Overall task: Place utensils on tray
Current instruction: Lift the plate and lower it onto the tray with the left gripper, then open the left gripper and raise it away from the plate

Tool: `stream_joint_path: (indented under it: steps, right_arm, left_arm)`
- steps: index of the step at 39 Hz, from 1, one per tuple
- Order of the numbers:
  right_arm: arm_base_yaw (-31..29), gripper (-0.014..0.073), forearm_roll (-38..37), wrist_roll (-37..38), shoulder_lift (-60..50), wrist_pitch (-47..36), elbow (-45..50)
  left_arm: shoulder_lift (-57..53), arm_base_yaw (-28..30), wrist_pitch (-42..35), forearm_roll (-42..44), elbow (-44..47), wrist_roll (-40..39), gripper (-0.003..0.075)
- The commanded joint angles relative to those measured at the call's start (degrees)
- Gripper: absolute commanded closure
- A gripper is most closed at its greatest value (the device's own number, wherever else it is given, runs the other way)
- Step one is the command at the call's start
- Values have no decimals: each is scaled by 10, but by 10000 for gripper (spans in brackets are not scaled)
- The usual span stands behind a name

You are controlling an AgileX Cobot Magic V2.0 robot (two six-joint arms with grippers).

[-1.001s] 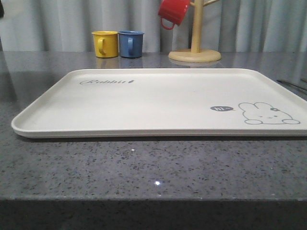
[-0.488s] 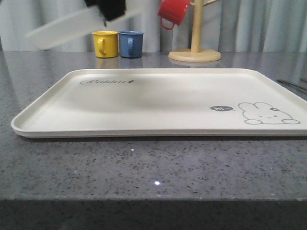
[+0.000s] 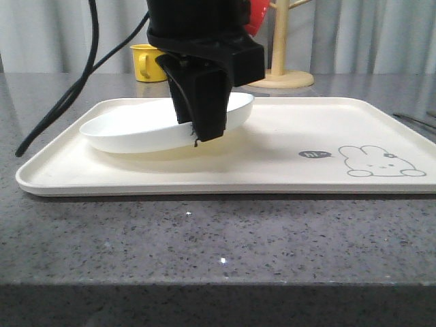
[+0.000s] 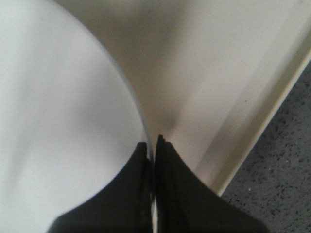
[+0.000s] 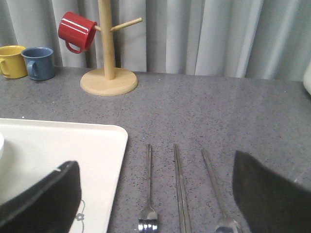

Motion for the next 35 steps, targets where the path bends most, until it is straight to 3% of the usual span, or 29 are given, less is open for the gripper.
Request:
stream_joint_path:
  steps: [1, 7, 19, 23, 27, 30, 33, 35]
  right_arm:
    - [-3, -60, -4, -4, 8, -47, -21]
    - [-3, -60, -4, -4, 8, -47, -21]
    - [-3, -60, -4, -4, 8, -47, -21]
    - [-3, -60, -4, -4, 8, -47, -21]
    - [-3, -60, -4, -4, 8, -48, -21]
    - [-3, -60, -4, -4, 8, -47, -21]
    - [-3, -60, -4, -4, 8, -47, -21]
    - [-3, -60, -4, -4, 8, -47, -21]
  left_arm:
    - [-23, -5, -11, -34, -19, -8, 738]
    - [-21, -5, -6, -39, -19, -8, 705]
    - [-21, -5, -4, -23, -19, -11, 367]
    - [-21, -5, 25, -6, -40, -11, 307]
    - [-40, -5, 25, -8, -55, -11, 322]
    - [-55, -5, 25, -6, -57, -11, 374]
    - [-70, 2, 25, -2, -56, -11, 483]
    - [-81, 11, 25, -2, -51, -11, 597]
